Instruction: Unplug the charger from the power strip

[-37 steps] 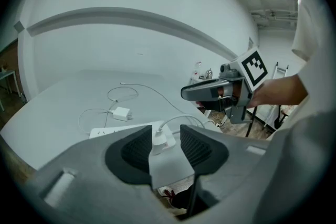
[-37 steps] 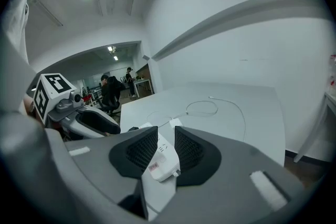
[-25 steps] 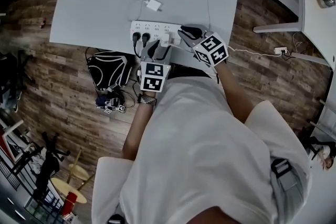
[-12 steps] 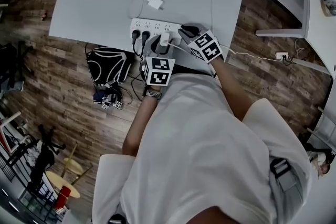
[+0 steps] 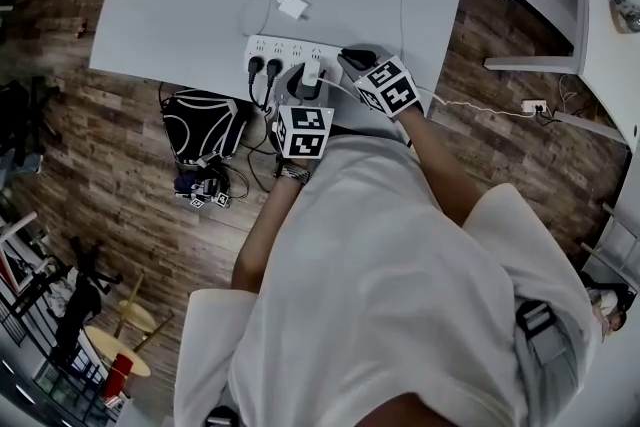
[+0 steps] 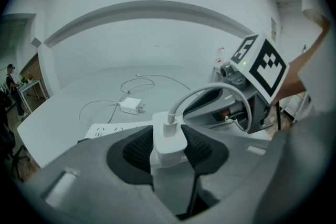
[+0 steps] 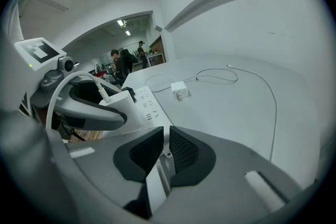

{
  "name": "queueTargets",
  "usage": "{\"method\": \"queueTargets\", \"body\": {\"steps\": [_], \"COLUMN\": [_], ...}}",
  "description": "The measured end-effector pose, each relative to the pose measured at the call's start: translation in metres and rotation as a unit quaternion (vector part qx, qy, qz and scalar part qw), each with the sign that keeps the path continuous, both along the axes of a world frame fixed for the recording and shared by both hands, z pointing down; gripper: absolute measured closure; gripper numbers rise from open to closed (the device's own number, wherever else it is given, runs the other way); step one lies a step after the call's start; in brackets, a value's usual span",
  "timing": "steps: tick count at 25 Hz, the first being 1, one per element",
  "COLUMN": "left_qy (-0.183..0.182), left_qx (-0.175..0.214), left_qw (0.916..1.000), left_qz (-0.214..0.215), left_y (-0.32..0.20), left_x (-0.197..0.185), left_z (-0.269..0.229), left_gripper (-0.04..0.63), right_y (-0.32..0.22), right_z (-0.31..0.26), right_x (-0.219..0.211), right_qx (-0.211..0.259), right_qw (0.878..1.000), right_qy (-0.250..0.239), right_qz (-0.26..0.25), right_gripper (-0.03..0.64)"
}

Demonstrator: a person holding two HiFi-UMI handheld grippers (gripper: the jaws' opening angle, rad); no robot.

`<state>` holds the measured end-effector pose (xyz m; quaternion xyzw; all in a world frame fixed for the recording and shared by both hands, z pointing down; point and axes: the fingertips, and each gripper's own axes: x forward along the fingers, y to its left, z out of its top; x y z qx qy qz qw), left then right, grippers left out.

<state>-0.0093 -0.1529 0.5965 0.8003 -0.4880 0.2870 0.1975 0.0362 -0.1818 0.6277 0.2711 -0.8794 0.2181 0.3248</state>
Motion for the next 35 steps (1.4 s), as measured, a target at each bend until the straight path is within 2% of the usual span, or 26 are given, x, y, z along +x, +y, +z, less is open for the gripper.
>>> {"method": "queueTargets", "body": {"steps": [2,6,11,13,18,21,32,35], "left_qy": [0.011,0.059,0.087,0.085,0.027,0.012,0.084,0.092], "left_qx": [0.001,-0.008,-0.018,-0.019,-0.005,-0.005,-0.032,-0.032], "left_qw": [0.9999,0.9974,0.9943,0.9948,0.9995,0.9998,0.9942,0.9934], "left_qz": [-0.011,-0.04,-0.06,-0.052,-0.016,-0.012,-0.058,-0.062], "left_y": [-0.0013,-0.0021,-0.003,-0.0019,-0.0004,0.0001,-0.0017,-0.002], "left_x": [-0.0008,-0.004,-0.005,-0.0046,-0.0014,0.0,-0.0065,-0.0046], "left_z": [0.0002,-0.0004,-0.0015,-0.0019,-0.0011,-0.0018,-0.0013,-0.0011], "left_gripper": [0.434,0.446,0.449,0.449,0.451,0.451,0.451,0.451], "right_y": [-0.0011,-0.0021,-0.0024,-0.0014,-0.0013,-0.0011,-0.0011,-0.0008], "right_z": [-0.0005,-0.0005,-0.0003,-0.0009,-0.0008,-0.0016,-0.0011,-0.0002], "right_x": [-0.0001,0.0005,0.0009,0.0016,0.0013,0.0017,0.0016,0.0042], "right_qx": [-0.007,-0.009,-0.012,-0.013,-0.015,-0.014,-0.015,-0.016], "right_qw": [1.0,1.0,1.0,1.0,0.999,0.999,0.999,0.999], "right_qy": [-0.008,-0.008,-0.017,-0.018,-0.016,-0.013,-0.021,-0.02], "right_qz": [0.005,0.011,0.017,0.018,0.028,0.027,0.039,0.04], "right_gripper": [0.584,0.586,0.586,0.586,0.589,0.589,0.589,0.589]}}
